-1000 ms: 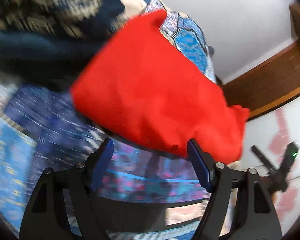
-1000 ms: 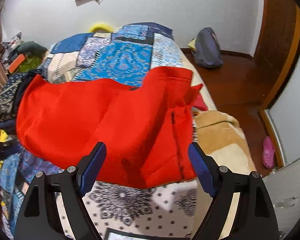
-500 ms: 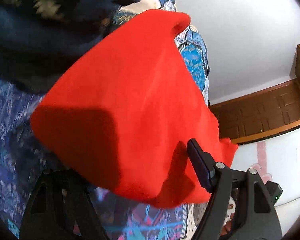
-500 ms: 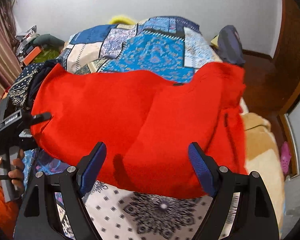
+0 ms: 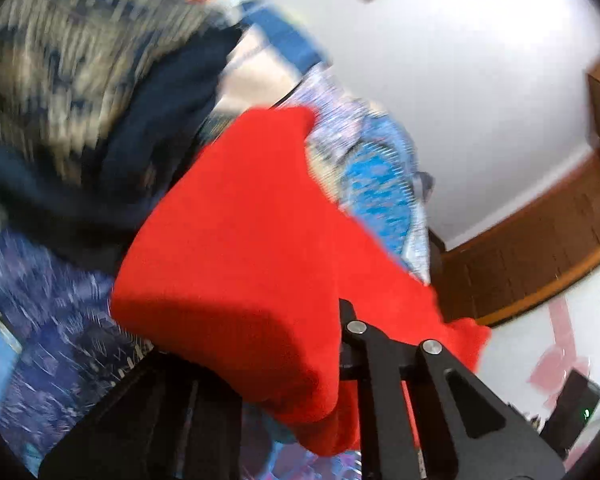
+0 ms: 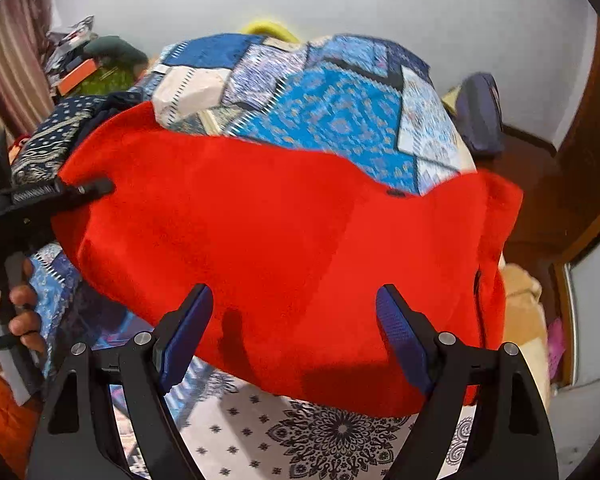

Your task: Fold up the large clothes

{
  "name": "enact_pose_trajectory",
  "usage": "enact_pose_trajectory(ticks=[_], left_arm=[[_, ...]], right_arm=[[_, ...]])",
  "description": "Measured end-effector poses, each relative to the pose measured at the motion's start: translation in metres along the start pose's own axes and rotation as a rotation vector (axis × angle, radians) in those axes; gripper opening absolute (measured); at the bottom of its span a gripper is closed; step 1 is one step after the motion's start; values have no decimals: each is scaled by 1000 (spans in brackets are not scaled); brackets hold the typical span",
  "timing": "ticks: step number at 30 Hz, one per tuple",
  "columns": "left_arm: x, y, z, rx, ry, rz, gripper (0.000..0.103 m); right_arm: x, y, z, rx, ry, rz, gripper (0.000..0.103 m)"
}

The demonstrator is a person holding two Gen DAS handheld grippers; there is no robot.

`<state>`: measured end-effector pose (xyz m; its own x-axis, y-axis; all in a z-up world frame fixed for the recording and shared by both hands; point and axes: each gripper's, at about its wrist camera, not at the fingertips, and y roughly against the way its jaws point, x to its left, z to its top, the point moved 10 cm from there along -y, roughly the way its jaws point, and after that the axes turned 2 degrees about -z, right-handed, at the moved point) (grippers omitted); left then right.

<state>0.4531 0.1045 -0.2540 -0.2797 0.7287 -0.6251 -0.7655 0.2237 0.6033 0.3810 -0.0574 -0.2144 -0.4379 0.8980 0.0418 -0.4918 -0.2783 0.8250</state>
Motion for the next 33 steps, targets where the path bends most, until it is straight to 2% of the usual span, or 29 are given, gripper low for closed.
enact_pose_trajectory(ticks=[3, 7, 10, 13, 15, 19, 22, 25, 27, 29, 32, 33], left_arm=[[-15, 36, 17, -36, -18, -64, 12], [-32, 92, 40, -136, -101, -63, 12], [-34, 129, 45, -213, -195, -5, 12], [-30, 151, 44, -260, -293, 99, 12], [-23, 151, 41, -250, -338, 163, 12], [-10, 133, 36, -202, -341, 209, 12], [-24, 132, 27, -198, -366, 201, 12], [-52, 121, 20, -191, -449, 188, 12], [-80, 113, 10, -172, -513, 164, 12], [-97, 101, -1, -145, -530, 139, 12], [-120, 71, -32, -58, -545, 92, 12], [-124, 54, -47, -5, -545, 75, 12]], right_arm=[[14, 10, 10, -22, 26, 2, 81], [54, 9, 20, -12, 40, 84, 81], [89, -2, 15, 30, 24, 202, 81], [135, -27, 5, 99, 13, 321, 81], [160, -44, -1, 155, 31, 341, 81], [187, -60, -12, 220, 123, 307, 81], [179, -43, -12, 188, 138, 306, 80], [150, -12, -7, 125, 91, 320, 81], [114, 3, -4, 85, 60, 256, 81], [66, 16, -6, 57, 13, 169, 81], [3, 30, -16, 44, -79, 59, 81], [-18, 33, -22, 48, -116, 29, 81]])
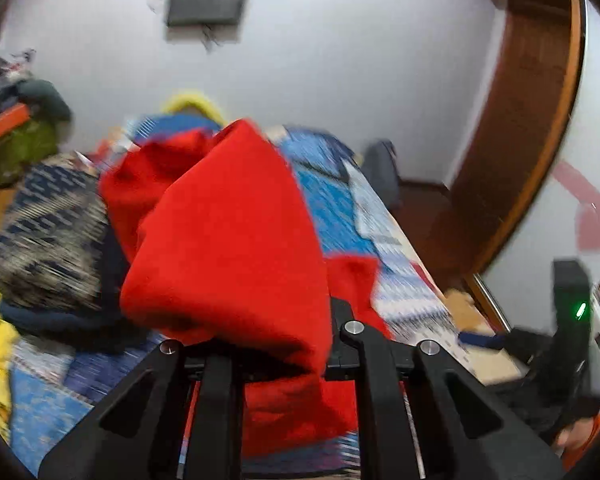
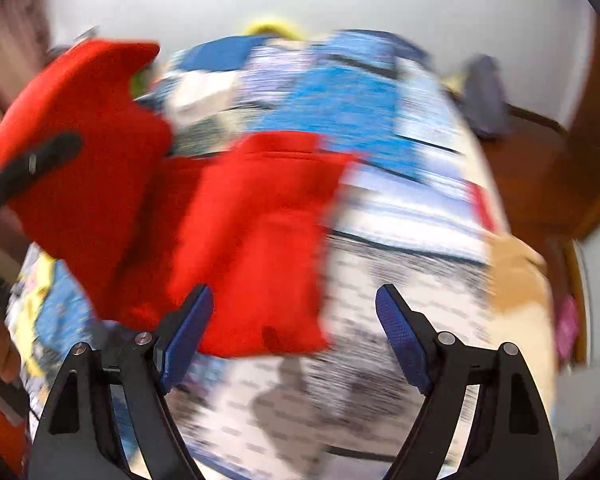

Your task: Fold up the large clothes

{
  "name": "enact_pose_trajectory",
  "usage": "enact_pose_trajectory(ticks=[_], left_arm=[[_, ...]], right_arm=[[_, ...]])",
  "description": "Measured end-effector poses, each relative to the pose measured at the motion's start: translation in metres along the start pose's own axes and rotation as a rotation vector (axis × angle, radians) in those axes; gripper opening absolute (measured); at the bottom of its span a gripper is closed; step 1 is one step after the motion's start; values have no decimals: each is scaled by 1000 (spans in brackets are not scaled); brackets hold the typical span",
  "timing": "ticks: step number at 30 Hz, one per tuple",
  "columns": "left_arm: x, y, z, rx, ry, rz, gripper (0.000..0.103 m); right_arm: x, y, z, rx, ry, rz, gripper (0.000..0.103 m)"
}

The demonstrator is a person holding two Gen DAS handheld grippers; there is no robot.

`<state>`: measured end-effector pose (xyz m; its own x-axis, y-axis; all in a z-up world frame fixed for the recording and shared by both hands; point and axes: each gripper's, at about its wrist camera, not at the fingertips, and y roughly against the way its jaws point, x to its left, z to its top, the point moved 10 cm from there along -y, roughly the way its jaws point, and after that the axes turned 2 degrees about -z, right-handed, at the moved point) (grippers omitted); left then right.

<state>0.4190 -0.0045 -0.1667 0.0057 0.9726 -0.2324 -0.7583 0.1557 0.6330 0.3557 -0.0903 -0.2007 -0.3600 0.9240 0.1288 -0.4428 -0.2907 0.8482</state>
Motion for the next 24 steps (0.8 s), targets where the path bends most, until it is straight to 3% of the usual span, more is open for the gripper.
enact_pose_trajectory(ticks=[5, 9, 14, 18, 24], left_arm=[[-44, -53, -56, 209, -42, -151, 12], [-49, -68, -91, 335, -64, -171, 12], [-50, -35, -88, 304, -159, -157, 33], [-50, 6, -70, 209, -279, -98, 51], [-4, 41, -41, 97, -281, 9, 66]], right_arm=[[-46, 16, -17, 3, -103, -38, 81], [-50, 25, -23, -2, -118, -26, 81], [-37, 45, -15, -54, -57, -15, 81], [-19, 53, -3, -101, -13, 9, 81], [23, 54, 19, -145, 36, 67, 81]])
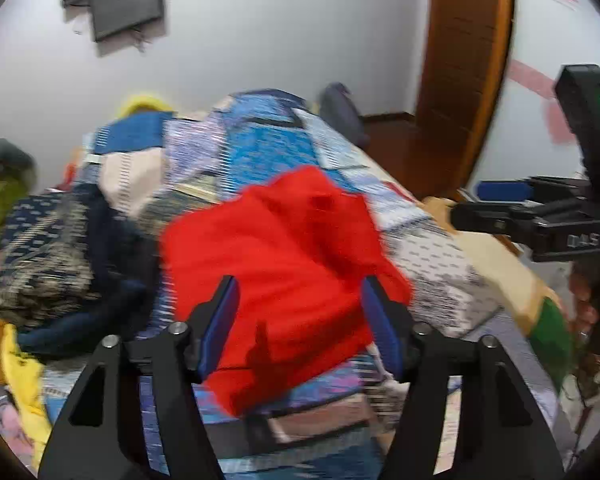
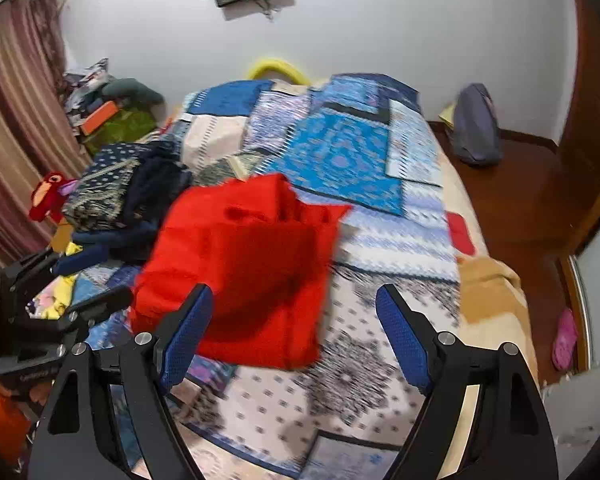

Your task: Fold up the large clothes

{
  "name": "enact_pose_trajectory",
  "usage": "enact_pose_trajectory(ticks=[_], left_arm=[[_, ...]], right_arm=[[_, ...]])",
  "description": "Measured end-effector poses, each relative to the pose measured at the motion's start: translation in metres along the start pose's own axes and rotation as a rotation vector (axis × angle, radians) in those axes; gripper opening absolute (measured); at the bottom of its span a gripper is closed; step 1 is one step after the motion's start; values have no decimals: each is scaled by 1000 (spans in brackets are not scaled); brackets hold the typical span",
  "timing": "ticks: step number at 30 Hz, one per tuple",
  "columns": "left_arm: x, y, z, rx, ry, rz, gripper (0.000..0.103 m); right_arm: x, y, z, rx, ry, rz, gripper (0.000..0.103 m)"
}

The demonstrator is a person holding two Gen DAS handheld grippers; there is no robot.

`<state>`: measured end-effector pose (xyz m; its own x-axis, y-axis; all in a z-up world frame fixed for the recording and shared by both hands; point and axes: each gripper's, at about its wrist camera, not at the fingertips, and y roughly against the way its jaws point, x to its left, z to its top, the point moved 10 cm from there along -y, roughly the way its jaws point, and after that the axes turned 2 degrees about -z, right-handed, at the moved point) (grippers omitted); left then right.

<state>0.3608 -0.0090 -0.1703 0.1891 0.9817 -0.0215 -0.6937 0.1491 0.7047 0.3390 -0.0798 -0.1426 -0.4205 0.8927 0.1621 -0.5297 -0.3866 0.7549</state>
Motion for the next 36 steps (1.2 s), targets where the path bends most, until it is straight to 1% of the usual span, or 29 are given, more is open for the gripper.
enact_pose_trajectory(ticks=[1, 3, 4, 6, 9, 11, 13, 16, 17, 19, 22, 24, 26, 29, 31, 33, 35, 36], left_arm=[[14, 2, 2, -10, 11, 36, 69], [43, -2, 3, -3, 60, 96, 69], [58, -6, 1, 10, 101, 104, 69], [78, -18, -5, 43, 165, 93, 69], [99, -45, -27, 127, 240, 81, 69], [99, -60, -42, 170, 252, 73, 69], [91, -72, -57, 206, 232, 57, 69], [83, -78, -70, 200, 190, 83, 70], [82, -77, -71, 195, 189, 83, 70], [80, -77, -73, 193, 195, 68, 70], [74, -75, -79, 195, 195, 35, 70], [71, -74, -84, 188, 193, 34, 74], [69, -74, -86, 184, 201, 36, 79], [65, -72, -92, 188, 217, 16, 81], [63, -68, -94, 183, 199, 30, 85], [62, -64, -96, 175, 156, 70, 88], [62, -63, -96, 172, 136, 83, 88], [63, -62, -97, 173, 131, 91, 88]], right_arm=[[9, -3, 4, -1, 9, 11, 81], [23, -11, 10, 6, 27, 25, 81], [29, -14, 12, 9, 34, 29, 81], [42, -27, 15, 19, 57, 44, 81], [57, -55, 13, 68, 93, 63, 81], [56, -76, 6, 114, 93, 49, 81], [50, -92, -2, 147, 84, 26, 81], [26, -106, -14, 174, 58, -47, 81], [14, -109, -19, 187, 48, -71, 81], [-2, -110, -30, 203, 42, -91, 81], [-24, -105, -47, 201, 0, -65, 81], [-36, -99, -59, 195, -55, -36, 81], [-40, -100, -70, 203, -94, -10, 81], [-41, -100, -88, 222, -116, -1, 81], [-42, -93, -91, 212, -128, 11, 81], [-47, -82, -92, 194, -143, 14, 81], [-51, -74, -92, 183, -148, 20, 81], [-55, -68, -92, 177, -147, 8, 81]])
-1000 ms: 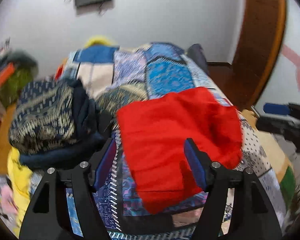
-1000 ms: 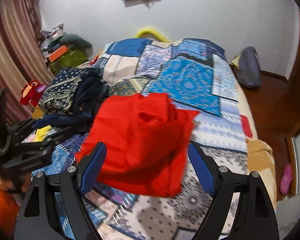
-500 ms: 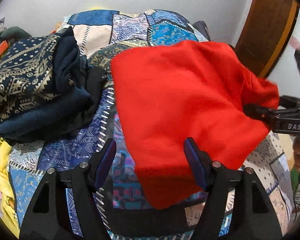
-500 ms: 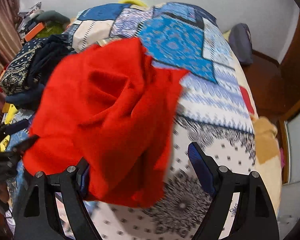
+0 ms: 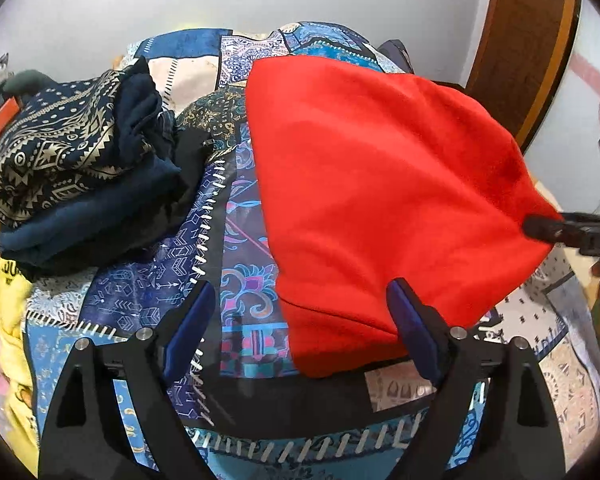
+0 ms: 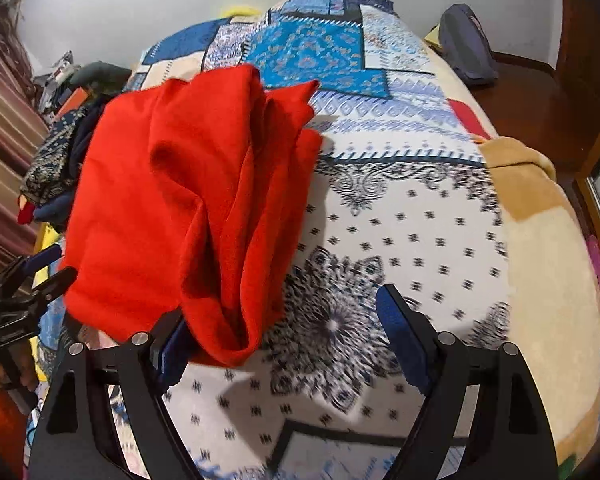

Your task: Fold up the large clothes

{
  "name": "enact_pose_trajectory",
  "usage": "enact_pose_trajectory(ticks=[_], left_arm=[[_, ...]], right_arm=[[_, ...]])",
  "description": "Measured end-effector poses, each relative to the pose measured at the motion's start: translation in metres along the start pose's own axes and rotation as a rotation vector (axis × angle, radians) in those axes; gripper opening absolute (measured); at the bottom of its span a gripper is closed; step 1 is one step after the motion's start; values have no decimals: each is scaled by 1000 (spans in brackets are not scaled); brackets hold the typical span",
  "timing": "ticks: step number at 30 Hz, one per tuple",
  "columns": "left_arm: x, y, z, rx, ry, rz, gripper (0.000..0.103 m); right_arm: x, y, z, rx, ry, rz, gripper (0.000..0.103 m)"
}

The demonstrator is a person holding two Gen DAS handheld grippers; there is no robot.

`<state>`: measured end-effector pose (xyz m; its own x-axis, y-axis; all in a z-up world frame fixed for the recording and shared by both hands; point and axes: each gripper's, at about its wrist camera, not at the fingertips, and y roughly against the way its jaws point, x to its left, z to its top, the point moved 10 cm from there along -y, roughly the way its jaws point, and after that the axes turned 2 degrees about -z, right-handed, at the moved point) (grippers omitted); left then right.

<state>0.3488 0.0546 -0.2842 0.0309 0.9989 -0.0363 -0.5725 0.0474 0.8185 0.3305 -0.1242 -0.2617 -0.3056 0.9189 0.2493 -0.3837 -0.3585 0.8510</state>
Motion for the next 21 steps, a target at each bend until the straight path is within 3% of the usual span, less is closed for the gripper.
enact_pose_trajectory(ticks=[3, 5, 9, 12, 15, 21], left_arm=[[5, 0, 1, -4, 4, 35, 89], [8, 1, 1, -6, 16, 49, 89], [12, 10, 4, -17, 25, 51, 88], [18, 19, 10, -30, 12, 84, 88], [23, 27, 18, -46, -2, 113, 88], [33, 33, 41, -64, 16, 83, 88]], right_arm=[[-30, 13, 3, -29, 21, -174, 81], [-50, 23, 1, -24, -13, -240, 81], [-58, 43, 6, -50, -43, -193, 81], [-43, 59, 18, -91, -11, -168, 82], [-16, 66, 36, -125, 8, -90, 82], [31, 41, 67, -112, 23, 61, 83]])
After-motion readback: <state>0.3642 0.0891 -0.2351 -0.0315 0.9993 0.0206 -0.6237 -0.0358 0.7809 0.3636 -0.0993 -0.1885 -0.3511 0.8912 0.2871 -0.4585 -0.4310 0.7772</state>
